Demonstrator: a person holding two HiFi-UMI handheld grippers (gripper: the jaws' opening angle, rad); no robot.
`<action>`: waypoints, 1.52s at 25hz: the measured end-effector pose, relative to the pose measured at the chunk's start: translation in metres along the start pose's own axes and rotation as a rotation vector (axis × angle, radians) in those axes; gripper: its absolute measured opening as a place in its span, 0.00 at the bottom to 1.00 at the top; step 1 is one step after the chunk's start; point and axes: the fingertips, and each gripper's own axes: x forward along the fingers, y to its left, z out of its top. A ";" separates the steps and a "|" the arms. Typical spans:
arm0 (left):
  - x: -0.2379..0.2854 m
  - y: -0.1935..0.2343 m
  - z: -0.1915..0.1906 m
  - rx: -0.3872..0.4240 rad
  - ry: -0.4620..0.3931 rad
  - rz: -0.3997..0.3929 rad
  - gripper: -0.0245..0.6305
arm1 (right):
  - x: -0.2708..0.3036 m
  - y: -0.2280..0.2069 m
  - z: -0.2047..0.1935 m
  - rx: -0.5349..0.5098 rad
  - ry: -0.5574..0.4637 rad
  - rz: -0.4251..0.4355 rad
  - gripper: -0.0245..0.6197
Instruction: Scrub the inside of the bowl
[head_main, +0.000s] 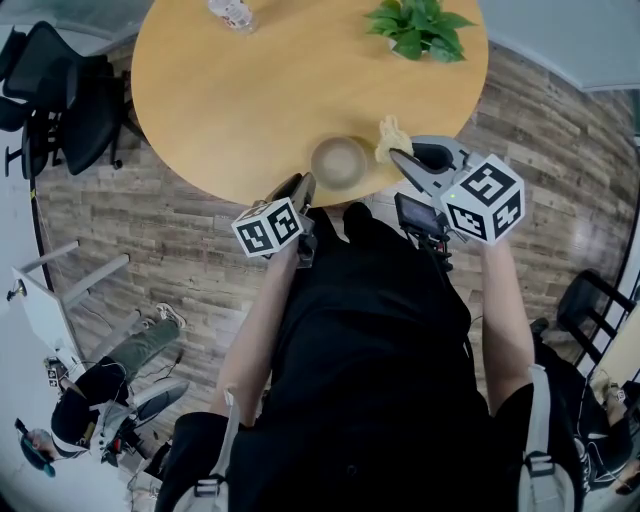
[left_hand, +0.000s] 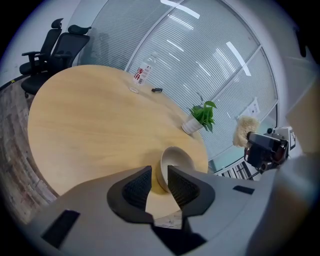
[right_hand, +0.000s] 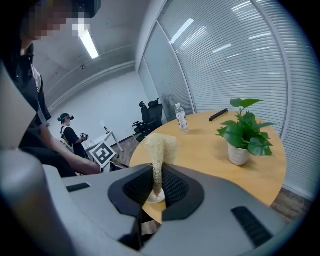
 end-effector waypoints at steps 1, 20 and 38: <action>-0.003 0.001 0.002 0.002 -0.009 0.007 0.18 | -0.002 -0.001 0.001 0.006 -0.011 -0.002 0.10; -0.083 -0.099 0.072 0.443 -0.253 -0.119 0.06 | -0.031 0.027 0.022 -0.077 -0.206 0.055 0.10; -0.084 -0.118 0.056 0.485 -0.230 -0.181 0.06 | -0.046 0.045 0.015 -0.140 -0.218 0.056 0.09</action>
